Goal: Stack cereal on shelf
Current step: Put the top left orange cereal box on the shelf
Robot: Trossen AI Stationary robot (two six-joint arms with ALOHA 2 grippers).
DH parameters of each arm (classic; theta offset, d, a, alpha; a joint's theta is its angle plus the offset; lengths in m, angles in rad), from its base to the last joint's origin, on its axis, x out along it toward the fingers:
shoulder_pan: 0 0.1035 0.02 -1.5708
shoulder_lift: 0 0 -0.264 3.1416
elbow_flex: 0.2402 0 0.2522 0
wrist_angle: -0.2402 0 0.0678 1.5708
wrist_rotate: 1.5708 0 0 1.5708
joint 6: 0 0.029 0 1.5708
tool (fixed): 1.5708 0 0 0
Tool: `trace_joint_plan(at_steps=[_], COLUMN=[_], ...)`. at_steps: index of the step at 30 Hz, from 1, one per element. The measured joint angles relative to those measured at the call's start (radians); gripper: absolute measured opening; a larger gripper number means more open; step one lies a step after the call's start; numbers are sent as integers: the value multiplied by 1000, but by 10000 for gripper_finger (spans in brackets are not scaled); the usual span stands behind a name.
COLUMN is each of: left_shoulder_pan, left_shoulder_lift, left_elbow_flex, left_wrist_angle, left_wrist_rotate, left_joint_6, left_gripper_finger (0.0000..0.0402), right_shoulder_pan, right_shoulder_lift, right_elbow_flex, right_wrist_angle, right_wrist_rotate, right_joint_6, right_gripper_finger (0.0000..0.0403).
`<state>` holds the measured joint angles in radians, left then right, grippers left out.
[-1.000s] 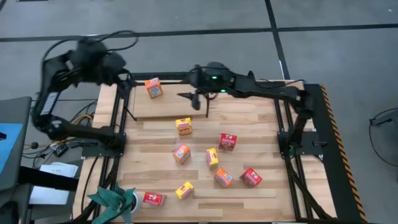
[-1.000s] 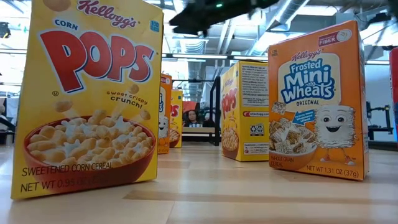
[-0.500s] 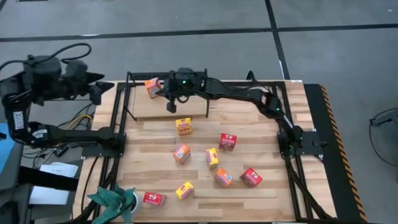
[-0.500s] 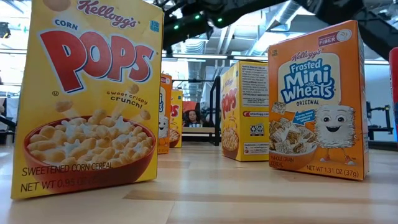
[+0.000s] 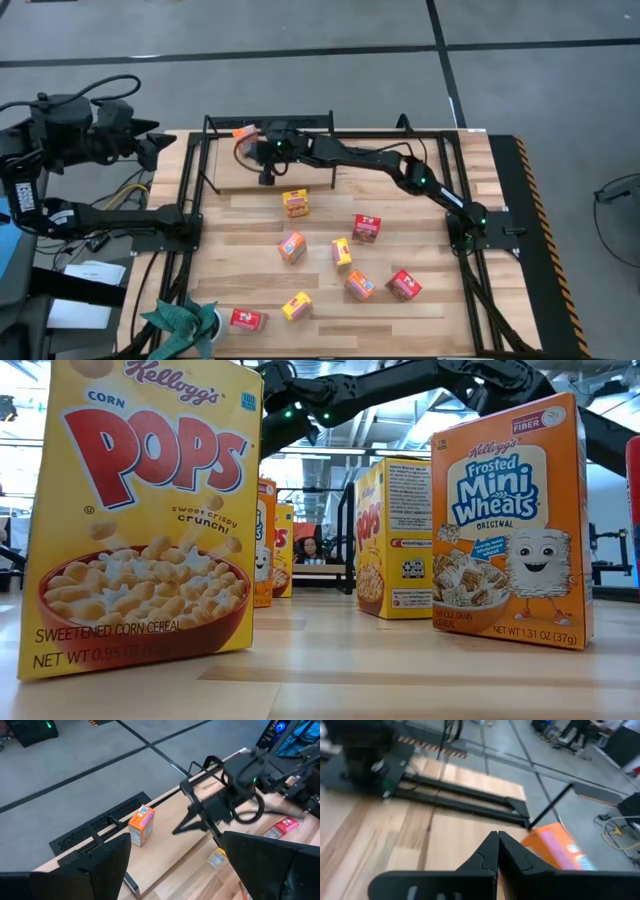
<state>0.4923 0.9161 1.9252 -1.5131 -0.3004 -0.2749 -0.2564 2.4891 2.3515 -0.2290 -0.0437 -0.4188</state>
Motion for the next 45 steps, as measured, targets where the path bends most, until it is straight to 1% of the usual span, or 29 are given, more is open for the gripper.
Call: trace_joint_plan(at_steps=[3, 6, 9, 11, 13, 16, 18, 20, 22, 24, 26, 29, 34, 35, 37, 39, 42, 45], left_shoulder_pan=[0, 0, 0, 0, 0, 0, 0, 0, 0, 0, 0, 0, 1, 3, 17, 32, 63, 92], left_shoulder_lift=[0, 0, -2, -2, 0, -1, -1, -5, -15, -25, -26, -25, -17, -16, -14, -15, -15, -15], left_elbow_flex=[0, 0, -20, -61, -122, -256, -361, -469, -577, -673, -764, -859, -958, -972, -998, -1024, -1065, -1093], left_wrist_angle=[0, 0, 4, 4, 12, 103, 189, 285, 376, 481, 567, 649, 685, 698, 711, 771, 825, 895], left_wrist_rotate=[0, -2, -18, -20, -19, -18, -11, 2, 14, 44, 60, 71, 80, 79, 71, 71, 95, 122], left_joint_6=[0, 4, -23, -28, -9, 31, 52, 64, 69, 68, 57, 53, 82, 85, 84, 83, 80, 91], left_gripper_finger=[303, 303, 303, 303, 303, 303, 298, 286, 268, 243, 211, 151, 30, 15, 10, 10, 2, 1], right_shoulder_pan=[4, 1, -1, 0, 1, 1, -7, -20, -34, -60, -84, -125, -189, -198, -210, -211, -205, -212], right_shoulder_lift=[5, 15, 20, 12, -19, -108, -203, -331, -471, -566, -629, -687, -811, -827, -844, -850, -849, -876], right_elbow_flex=[-2, 0, -2, -2, -2, 0, 0, 0, 4, 10, 7, -6, 6, 7, 6, 0, -4, 2], right_wrist_angle=[-9, 32, 16, 1, -54, -151, -226, -293, -343, -375, -420, -465, -477, -494, -522, -551, -581, -608], right_wrist_rotate=[1, 12, 45, 55, 57, 92, 120, 159, 201, 228, 231, 232, 230, 231, 235, 233, 225, 226], right_joint_6=[-12, -9, -9, -10, -18, -67, -109, -154, -195, -216, -213, -170, -103, -102, -102, -104, -105, -105], right_gripper_finger=[10, 7, 19, 29, 37, 39, 35, 26, 17, 10, 8, 19, 40, 40, 36, 28, 14, 11])
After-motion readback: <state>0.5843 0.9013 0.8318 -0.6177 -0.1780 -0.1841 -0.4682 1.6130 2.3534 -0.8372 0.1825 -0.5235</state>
